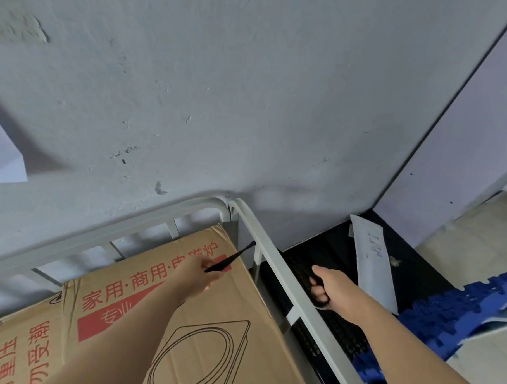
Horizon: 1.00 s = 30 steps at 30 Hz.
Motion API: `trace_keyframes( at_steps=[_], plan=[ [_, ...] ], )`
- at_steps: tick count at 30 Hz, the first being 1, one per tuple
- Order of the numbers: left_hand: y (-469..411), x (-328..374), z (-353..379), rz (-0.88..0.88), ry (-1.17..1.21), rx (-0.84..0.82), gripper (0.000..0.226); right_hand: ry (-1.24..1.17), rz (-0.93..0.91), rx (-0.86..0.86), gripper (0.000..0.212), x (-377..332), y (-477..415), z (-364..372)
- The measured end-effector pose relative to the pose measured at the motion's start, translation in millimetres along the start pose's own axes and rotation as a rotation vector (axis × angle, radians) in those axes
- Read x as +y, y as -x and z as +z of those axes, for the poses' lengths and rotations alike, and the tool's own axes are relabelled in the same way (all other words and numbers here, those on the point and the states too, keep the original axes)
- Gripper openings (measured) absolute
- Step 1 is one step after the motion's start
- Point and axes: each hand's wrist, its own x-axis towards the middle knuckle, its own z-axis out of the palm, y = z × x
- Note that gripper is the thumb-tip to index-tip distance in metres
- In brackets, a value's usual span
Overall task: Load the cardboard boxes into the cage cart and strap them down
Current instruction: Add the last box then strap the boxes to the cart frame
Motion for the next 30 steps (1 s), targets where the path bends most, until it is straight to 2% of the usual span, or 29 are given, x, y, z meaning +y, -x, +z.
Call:
trace_keyframes(
  at_steps=[5, 11, 14, 16, 19, 22, 24, 26, 30],
  plan=[
    [12.9, 12.1, 13.5, 0.022, -0.061, 0.104, 0.027, 0.036, -0.084, 0.029, 0.024, 1.5, 10.4, 7.1],
    [22.6, 11.0, 18.4, 0.008, -0.085, 0.174, 0.030, -0.039, -0.071, 0.062, 0.020, -3.1, 23.5, 9.7],
    [23.8, 10.0, 21.3, 0.024, -0.097, 0.206, 0.036, -0.086, -0.100, 0.130, 0.018, -11.0, 22.7, 15.6],
    [24.1, 7.9, 23.0, 0.024, -0.096, 0.224, 0.040, -0.026, -0.106, 0.204, 0.016, -14.6, 24.0, 16.2],
    [23.7, 4.5, 27.9, 0.033, -0.100, 0.211, 0.037, -0.071, -0.098, 0.312, 0.027, -13.0, 20.3, 13.4],
    [21.3, 1.3, 28.7, 0.026, -0.065, 0.233, 0.038, -0.275, -0.021, 0.252, 0.018, -11.3, 10.4, 16.7],
    [19.3, -1.3, 28.5, 0.013, -0.044, 0.253, 0.040, -0.249, 0.016, 0.222, 0.008, -8.7, 4.4, 19.2],
    [20.3, -1.4, 28.8, 0.002, -0.034, 0.260, 0.042, -0.145, 0.038, 0.216, 0.018, -2.6, -4.1, 18.9],
    [23.9, -0.1, 35.3, 0.078, -0.129, 0.388, 0.044, -0.070, 0.109, 0.157, 0.014, 1.4, -5.2, 17.8]
  ],
)
